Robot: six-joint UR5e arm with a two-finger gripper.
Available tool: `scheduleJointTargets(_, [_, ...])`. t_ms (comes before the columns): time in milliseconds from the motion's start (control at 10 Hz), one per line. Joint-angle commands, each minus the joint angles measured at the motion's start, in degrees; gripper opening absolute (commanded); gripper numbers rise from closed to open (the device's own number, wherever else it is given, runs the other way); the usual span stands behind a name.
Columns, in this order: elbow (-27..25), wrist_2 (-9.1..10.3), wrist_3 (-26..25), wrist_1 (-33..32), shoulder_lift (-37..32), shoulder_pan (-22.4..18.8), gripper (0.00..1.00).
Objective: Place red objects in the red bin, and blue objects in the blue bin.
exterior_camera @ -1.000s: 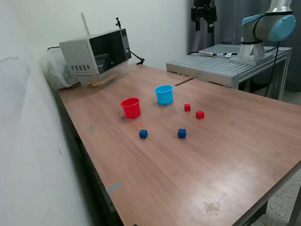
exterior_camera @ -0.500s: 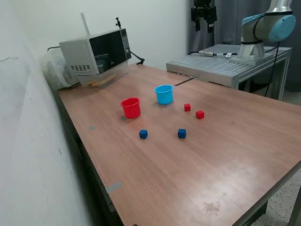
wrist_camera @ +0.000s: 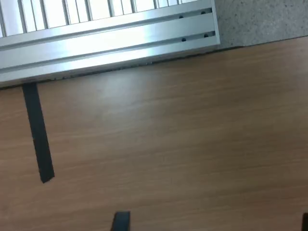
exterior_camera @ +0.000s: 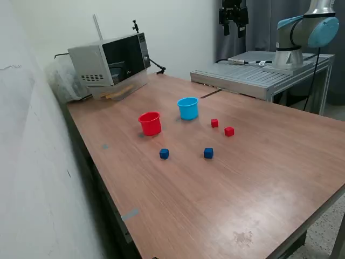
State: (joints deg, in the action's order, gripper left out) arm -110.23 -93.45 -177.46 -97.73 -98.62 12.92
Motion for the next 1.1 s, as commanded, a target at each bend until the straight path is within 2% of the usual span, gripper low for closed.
scheduleJointTargets(0, [-0.1,0.02,0.0,-0.1,-0.1,-0.1,1.0])
scheduleJointTargets(1000, [-0.1,0.02,0.2,0.0,-0.2,-1.0,1.0])
